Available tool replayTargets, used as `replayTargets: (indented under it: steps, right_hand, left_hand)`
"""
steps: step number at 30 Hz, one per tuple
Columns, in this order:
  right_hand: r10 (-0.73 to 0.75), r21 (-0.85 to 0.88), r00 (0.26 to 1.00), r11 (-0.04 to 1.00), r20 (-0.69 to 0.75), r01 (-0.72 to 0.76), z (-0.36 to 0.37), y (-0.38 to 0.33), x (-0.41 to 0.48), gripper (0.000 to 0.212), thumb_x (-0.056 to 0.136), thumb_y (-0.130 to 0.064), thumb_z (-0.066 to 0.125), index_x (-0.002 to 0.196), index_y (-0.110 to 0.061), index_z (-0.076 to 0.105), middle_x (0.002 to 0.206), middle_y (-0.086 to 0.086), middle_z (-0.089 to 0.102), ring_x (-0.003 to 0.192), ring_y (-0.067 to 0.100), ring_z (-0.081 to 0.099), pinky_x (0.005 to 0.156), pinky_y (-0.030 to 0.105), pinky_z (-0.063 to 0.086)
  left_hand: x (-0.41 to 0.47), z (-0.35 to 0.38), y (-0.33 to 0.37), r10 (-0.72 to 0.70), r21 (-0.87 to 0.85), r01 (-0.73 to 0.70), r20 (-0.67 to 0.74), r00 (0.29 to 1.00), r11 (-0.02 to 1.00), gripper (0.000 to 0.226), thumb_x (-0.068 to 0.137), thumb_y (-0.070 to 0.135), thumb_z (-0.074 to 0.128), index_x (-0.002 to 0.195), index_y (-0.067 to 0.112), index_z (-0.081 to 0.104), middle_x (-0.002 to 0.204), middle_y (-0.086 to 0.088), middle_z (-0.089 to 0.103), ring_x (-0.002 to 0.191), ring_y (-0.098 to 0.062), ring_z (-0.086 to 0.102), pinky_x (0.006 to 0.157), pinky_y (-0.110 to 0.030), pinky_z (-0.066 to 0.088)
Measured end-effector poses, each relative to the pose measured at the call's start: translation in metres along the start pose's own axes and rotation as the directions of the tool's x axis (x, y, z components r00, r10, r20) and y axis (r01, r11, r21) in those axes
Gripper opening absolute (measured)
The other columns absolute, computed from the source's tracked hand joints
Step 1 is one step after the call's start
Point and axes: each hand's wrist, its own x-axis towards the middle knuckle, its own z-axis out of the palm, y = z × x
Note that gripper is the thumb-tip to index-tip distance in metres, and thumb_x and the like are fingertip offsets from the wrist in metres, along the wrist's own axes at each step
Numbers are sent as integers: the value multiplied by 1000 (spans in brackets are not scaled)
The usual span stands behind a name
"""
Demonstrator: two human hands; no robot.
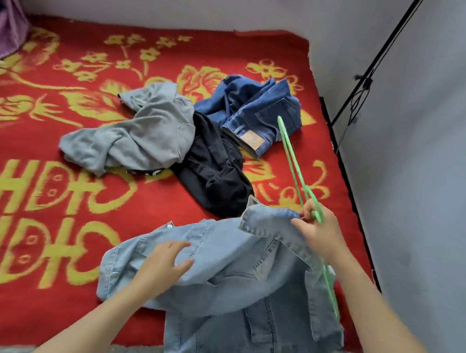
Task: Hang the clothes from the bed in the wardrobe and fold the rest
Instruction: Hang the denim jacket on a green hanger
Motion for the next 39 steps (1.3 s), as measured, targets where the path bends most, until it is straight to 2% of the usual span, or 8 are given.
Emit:
replayTargets:
  steps: [8, 12, 17, 21, 24, 31, 34, 39]
  right_hand:
    - [-399, 50, 910, 917, 112, 395, -5, -167, -17, 49, 73, 15, 64, 61, -19, 31, 79, 33, 56, 68, 16, 44, 62, 25, 38]
    - [-429, 177, 903, 889, -3, 423, 2, -239, -25, 51, 70, 17, 65, 58, -17, 30, 62, 17, 52, 57, 10, 45, 57, 22, 40]
    - [-333, 294, 905, 866, -265, 405, 12, -327, -24, 50, 68, 14, 68, 55, -18, 31, 54, 2, 38, 45, 7, 34, 44, 22, 29]
    - [-212, 376, 881, 844, -422, 383, 14, -383, -26, 46, 71, 8, 71, 60, -18, 34, 58, 2, 43, 44, 7, 45, 38, 21, 44]
    - [-177, 447, 853, 789, -491, 421, 8, -415, -31, 45, 73, 9, 70, 62, -17, 35, 61, 4, 48, 52, 13, 51, 47, 28, 53]
    - [-96, 481, 749, 712, -656, 512, -9, -461, -44, 44, 70, 3, 75, 60, -16, 37, 69, 9, 56, 68, 23, 58, 73, 50, 56]
    - [-83, 435, 684, 714, -725, 548, -19, -477, -45, 44, 70, -3, 78, 61, -16, 37, 74, 9, 57, 70, 21, 57, 76, 48, 56]
    - [-41, 402, 610, 717, -792, 570, -26, -474, -38, 42, 71, -4, 74, 63, -19, 36, 70, 1, 53, 70, 19, 55, 79, 42, 56]
  left_hand:
    - [-1, -128, 84, 373, -382, -465, -291, 881, 799, 60, 88, 26, 62, 142, 21, 34, 136, 11, 39, 127, -8, 38, 104, -24, 34]
    - [-27, -203, 105, 525, -355, -615, -322, 788, 705, 50, 89, 14, 61, 134, 21, 42, 124, 6, 51, 115, -5, 47, 90, -8, 38]
    - [-69, -244, 94, 397, 36, -666, -827, 399, 745, 31, 84, 5, 65, 114, -2, 61, 113, -18, 57, 105, -35, 53, 94, -39, 40]
    - [-96, -248, 86, 463, 228, -680, -867, 184, 697, 28, 83, 23, 59, 95, 1, 69, 94, -16, 62, 82, -33, 59, 74, -39, 49]
    - [-102, -244, 80, 438, 86, -645, -800, 409, 760, 29, 84, 33, 67, 100, 9, 68, 92, -7, 64, 82, -26, 61, 69, -42, 53]
    - [-62, -216, 28, 223, -50, -264, -399, 890, 963, 89, 76, 59, 63, 145, 16, 25, 139, -6, 42, 129, -24, 40, 102, -40, 38]
    - [-48, -204, 17, 224, -289, -275, -199, 954, 917, 79, 64, 55, 67, 130, 18, 42, 126, -2, 54, 115, -18, 52, 94, -37, 46]
    - [-35, -205, 7, 282, -453, -352, -216, 935, 819, 13, 87, 15, 59, 76, 16, 54, 71, 0, 53, 67, -14, 46, 61, -27, 34]
